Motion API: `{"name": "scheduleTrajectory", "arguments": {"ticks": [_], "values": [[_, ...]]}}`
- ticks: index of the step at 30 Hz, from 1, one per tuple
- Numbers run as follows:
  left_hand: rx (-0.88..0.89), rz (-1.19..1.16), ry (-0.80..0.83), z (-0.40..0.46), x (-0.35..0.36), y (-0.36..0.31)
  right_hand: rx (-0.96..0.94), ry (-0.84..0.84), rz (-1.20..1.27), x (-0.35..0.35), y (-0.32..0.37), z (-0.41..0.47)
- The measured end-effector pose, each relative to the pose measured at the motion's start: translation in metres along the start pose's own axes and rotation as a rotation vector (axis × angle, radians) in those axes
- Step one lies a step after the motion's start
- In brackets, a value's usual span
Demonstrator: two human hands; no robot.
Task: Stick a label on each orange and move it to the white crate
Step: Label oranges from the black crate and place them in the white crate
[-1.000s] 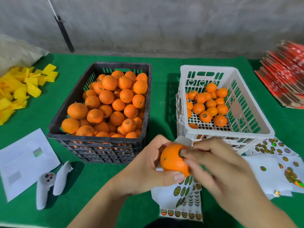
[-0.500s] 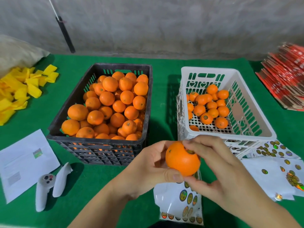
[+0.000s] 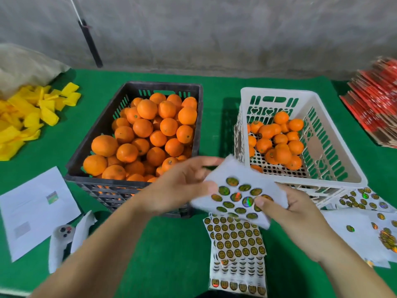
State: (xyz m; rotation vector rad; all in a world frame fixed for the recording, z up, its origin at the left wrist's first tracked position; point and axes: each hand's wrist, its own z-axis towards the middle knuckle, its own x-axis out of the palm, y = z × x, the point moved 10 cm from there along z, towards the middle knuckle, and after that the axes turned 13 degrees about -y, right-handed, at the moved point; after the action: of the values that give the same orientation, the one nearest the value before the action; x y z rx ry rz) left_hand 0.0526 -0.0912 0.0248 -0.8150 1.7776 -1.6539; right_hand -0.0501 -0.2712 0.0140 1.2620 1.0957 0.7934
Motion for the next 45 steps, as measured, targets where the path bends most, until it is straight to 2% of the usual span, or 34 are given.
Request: {"name": "scheduleTrajectory", "arguments": {"ticks": [2,3,4,5,6,8,12,14,16,17,18,21,23,25,26,28,29,31,33,34,36,39,41,45], "values": [[0.055,0.329,-0.216,0.027,-0.047,0.004,0.035,-0.114,0.136,-0.012,-0.004,0.001],[0.033,0.578,-0.347,0.040,-0.076,0.010,0.054,-0.155,0.176,-0.017,-0.008,0.001],[-0.044,0.856,-0.399,0.052,-0.099,0.024,0.070,-0.180,0.206,-0.019,-0.011,0.002],[-0.161,1.100,-0.348,0.060,-0.114,0.045,0.082,-0.195,0.232,-0.021,-0.013,0.002],[-0.272,1.251,-0.231,0.065,-0.122,0.068,0.093,-0.206,0.256,-0.021,-0.015,0.002],[-0.364,1.244,-0.100,0.072,-0.128,0.099,0.113,-0.218,0.286,-0.020,-0.016,0.002],[-0.304,1.295,-0.155,0.081,-0.151,0.104,0.148,-0.217,0.302,-0.017,-0.019,-0.002],[-0.283,1.134,-0.356,0.073,-0.163,0.085,0.153,-0.225,0.319,-0.020,-0.020,-0.003],[-0.238,0.737,-0.602,0.056,-0.167,0.058,0.168,-0.228,0.336,-0.025,-0.022,-0.002],[-0.210,0.523,-0.647,0.047,-0.160,0.043,0.176,-0.216,0.333,-0.026,-0.023,-0.001],[-0.177,0.319,-0.634,0.038,-0.145,0.029,0.185,-0.199,0.330,-0.027,-0.023,-0.001],[-0.140,-0.243,-0.433,0.011,-0.080,0.003,0.182,-0.151,0.331,-0.027,-0.015,0.000],[-0.168,-0.504,-0.245,-0.007,-0.028,0.000,0.157,-0.147,0.305,-0.029,-0.007,0.000],[-0.147,-0.649,-0.020,-0.024,0.021,-0.013,0.125,-0.157,0.249,-0.031,0.000,0.001],[-0.133,-0.671,0.065,-0.031,0.038,-0.017,0.115,-0.147,0.238,-0.030,0.003,0.000],[-0.128,-0.674,0.100,-0.039,0.052,-0.019,0.096,-0.114,0.228,-0.027,0.011,-0.001],[-0.124,-0.645,0.057,-0.040,0.052,-0.017,0.074,-0.123,0.191,-0.027,0.014,-0.002],[-0.087,-0.531,-0.054,-0.040,0.045,-0.011,-0.032,-0.290,-0.069,-0.042,0.024,-0.003],[-0.056,-0.415,-0.086,-0.043,0.045,-0.011,-0.336,-0.461,-0.387,-0.051,0.056,-0.014],[-0.044,-0.361,-0.098,-0.045,0.046,-0.012,-0.514,-0.478,-0.484,-0.044,0.074,-0.023],[-0.004,-0.255,-0.107,-0.049,0.047,-0.017,-0.713,-0.373,-0.555,-0.026,0.096,-0.034],[0.057,-0.114,-0.065,-0.054,0.051,-0.022,-0.650,-0.214,-0.469,-0.016,0.096,-0.031],[0.084,-0.056,-0.034,-0.058,0.053,-0.026,-0.623,-0.164,-0.445,-0.014,0.097,-0.030],[0.095,0.030,0.017,-0.063,0.059,-0.034,-0.761,-0.151,-0.623,-0.007,0.109,-0.040]]}}
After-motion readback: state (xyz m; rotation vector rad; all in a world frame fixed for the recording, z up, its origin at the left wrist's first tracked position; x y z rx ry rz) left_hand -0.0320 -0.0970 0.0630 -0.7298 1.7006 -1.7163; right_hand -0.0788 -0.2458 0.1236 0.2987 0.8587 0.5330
